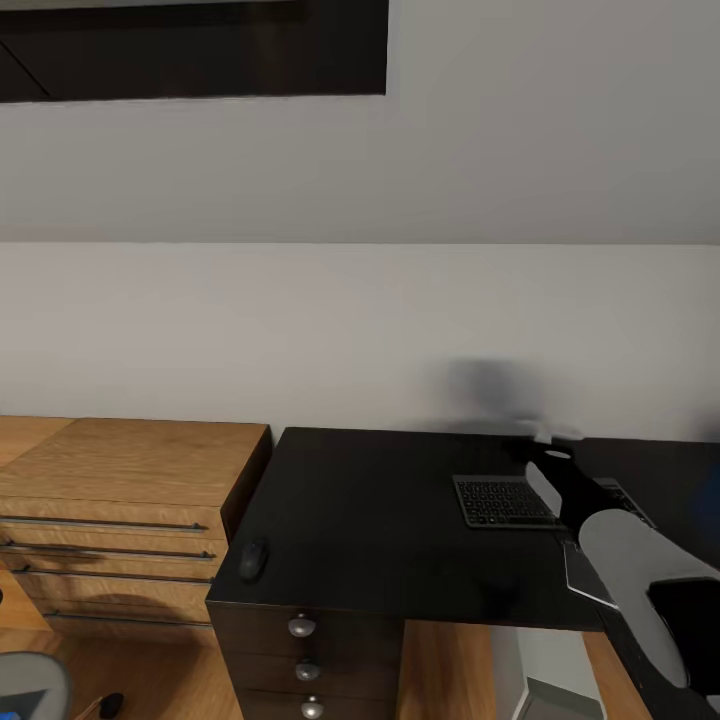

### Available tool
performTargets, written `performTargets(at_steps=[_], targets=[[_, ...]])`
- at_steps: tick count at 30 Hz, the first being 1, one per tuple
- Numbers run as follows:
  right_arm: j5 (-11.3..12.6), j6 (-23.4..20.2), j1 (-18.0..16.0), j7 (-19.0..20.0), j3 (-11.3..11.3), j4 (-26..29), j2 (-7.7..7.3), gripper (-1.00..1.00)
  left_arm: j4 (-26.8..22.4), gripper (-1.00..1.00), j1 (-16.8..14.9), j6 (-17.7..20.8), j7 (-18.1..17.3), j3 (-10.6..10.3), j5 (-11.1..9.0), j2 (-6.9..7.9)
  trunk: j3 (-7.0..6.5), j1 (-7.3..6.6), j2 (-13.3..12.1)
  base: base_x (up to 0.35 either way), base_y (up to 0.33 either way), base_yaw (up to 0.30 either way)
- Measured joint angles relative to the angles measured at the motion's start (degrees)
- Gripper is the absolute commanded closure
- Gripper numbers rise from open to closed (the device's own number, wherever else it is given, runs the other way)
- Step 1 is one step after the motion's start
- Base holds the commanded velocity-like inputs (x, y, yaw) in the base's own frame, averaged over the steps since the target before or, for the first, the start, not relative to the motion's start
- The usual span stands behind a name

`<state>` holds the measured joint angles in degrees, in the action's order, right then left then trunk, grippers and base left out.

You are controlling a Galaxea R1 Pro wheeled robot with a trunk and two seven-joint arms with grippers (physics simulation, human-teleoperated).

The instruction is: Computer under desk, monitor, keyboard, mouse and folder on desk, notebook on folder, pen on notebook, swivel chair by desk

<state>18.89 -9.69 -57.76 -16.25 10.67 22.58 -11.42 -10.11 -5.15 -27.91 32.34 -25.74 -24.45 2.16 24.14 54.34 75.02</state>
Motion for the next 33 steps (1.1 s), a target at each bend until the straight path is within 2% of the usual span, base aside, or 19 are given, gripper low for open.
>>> performTargets(at_steps=[1, 2, 5, 6, 7, 8, 9, 14, 33], targets=[[0.01, 0.22, -0.73, 1.33, -0.02, -1.85, -0.48, -1.00, 2.45, -1.00, 0.00, -3.28, -0.73, 0.11, -0.01, 0.03, 0.00, 0.00, 0.00, 0.000, 0.000, 0.000], [0.03, 0.31, -1.51, 3.93, -0.07, -4.16, -1.01, -1.00, 5.76, -1.00, 0.00, -9.01, -4.03, 0.27, -0.26, 0.12, 0.00, 0.00, 0.00, 0.000, 0.000, 0.000], [0.00, 0.19, -1.80, 5.20, -0.08, -5.91, -1.19, -1.00, 7.07, -1.00, -0.02, -11.93, -6.93, 0.20, -1.07, 0.17, 0.00, 0.00, 0.00, 0.000, 0.000, 0.000], [-0.03, -0.07, -1.92, 5.67, -0.06, -8.24, -1.20, -1.00, 7.66, -1.00, -0.02, -13.42, -8.82, 0.39, -3.16, 0.19, 0.01, 0.00, 0.00, 0.000, 0.000, 0.000], [-0.06, -0.26, -1.96, 5.73, 0.00, -9.11, -1.18, -1.00, 7.81, -1.00, -0.02, -13.80, -9.31, 0.39, -4.09, 0.17, 0.00, 0.00, 0.00, 0.000, 0.000, 0.000], [-0.06, -1.57, -2.01, 5.87, 0.05, -10.78, -1.14, -1.00, 8.05, -1.00, -0.02, -14.82, -10.16, 0.45, -6.56, 0.15, 0.00, 0.00, 0.00, 0.000, 0.000, 0.000], [-0.04, -4.39, -2.04, 6.11, 0.02, -11.71, -1.13, -1.00, 8.24, -1.00, -0.02, -16.10, -10.65, 0.44, -8.21, 0.13, 0.00, 0.00, 0.00, 0.000, 0.000, 0.000], [-0.05, -10.26, -2.07, 6.38, -0.09, -12.50, -1.11, -1.00, 8.46, -1.00, -0.02, -17.92, -11.21, 0.40, -9.72, 0.12, 0.00, -0.01, 0.00, 0.058, 0.000, 0.000], [-0.24, -11.26, -2.08, 6.42, 0.30, -12.62, -1.07, -1.00, 8.41, -1.00, -0.02, -17.88, -11.35, 0.39, -10.05, -0.19, 0.00, 0.00, 0.00, 0.144, 0.000, 0.000]])
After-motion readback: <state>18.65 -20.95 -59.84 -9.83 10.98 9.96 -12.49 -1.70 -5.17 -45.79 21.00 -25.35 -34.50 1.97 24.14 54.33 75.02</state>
